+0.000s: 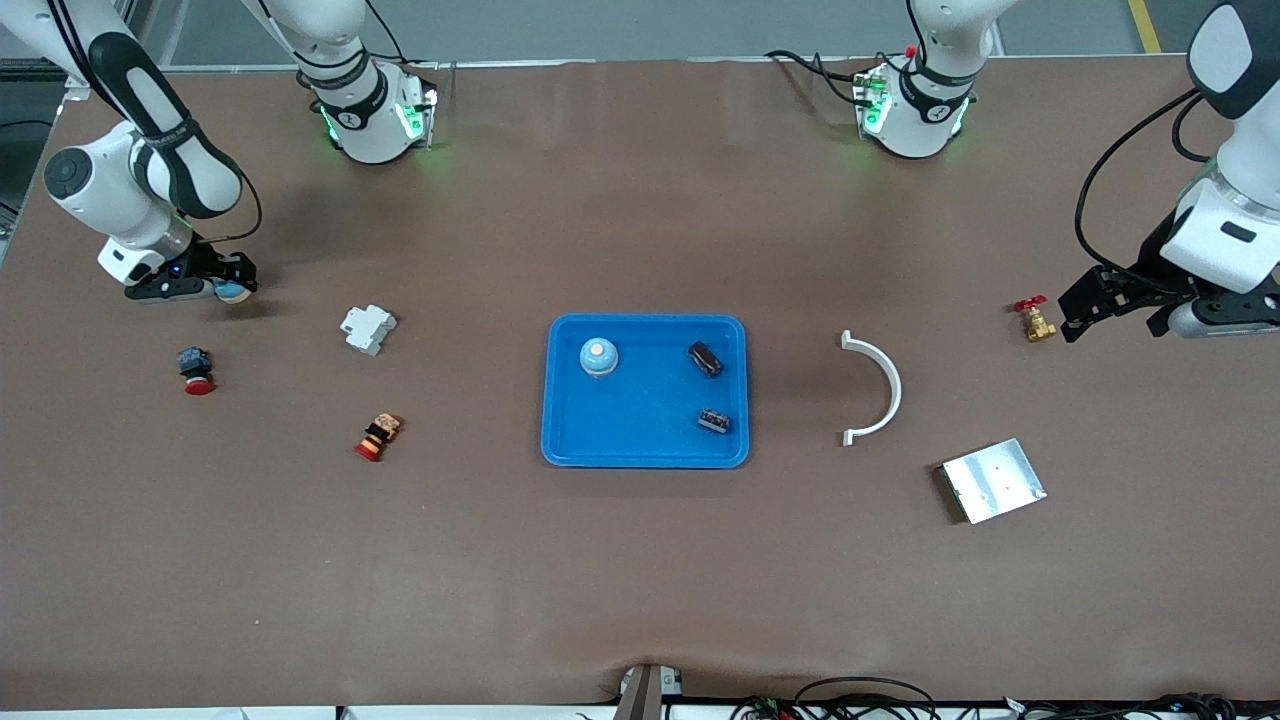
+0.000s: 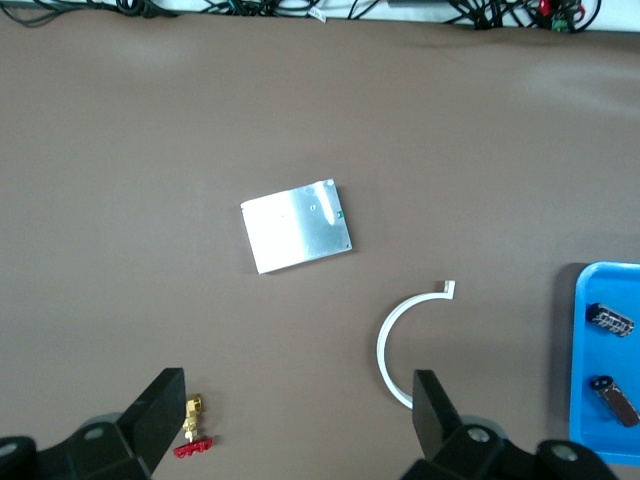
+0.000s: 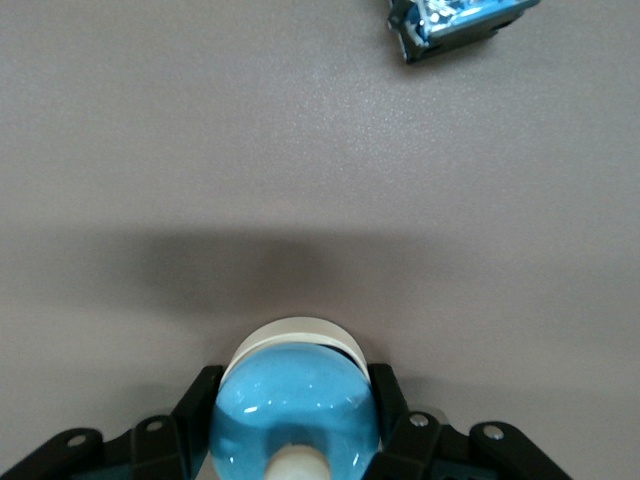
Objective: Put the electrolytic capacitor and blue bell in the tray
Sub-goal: 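Lift the second blue bell and carry it over the tray with the right gripper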
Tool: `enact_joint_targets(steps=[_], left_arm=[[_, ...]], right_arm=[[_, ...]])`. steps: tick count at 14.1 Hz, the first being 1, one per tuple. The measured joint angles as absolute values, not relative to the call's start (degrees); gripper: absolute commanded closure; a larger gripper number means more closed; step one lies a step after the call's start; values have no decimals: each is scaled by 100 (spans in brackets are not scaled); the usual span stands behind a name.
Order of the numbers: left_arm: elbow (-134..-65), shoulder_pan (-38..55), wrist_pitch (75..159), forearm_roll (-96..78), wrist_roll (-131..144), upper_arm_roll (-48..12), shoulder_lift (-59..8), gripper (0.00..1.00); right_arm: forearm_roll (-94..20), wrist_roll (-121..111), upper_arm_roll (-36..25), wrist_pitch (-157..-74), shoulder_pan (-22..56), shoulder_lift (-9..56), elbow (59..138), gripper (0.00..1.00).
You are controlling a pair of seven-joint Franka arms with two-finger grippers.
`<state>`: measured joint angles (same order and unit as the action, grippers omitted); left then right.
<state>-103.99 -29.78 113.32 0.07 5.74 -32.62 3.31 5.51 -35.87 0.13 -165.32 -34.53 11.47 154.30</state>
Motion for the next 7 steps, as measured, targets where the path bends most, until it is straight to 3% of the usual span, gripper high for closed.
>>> enact_joint_targets(steps=[4,7], left_arm=[[-10189,-2983,11214,5,574,-3244,195,0],[-10091,-2983,11165,5,574,-3243,109,0]], right_arm=[[551,-3592,202,-16531,-3363,1117,15363,100],[551,-3591,354,-15573,-3245,876,14914,100]])
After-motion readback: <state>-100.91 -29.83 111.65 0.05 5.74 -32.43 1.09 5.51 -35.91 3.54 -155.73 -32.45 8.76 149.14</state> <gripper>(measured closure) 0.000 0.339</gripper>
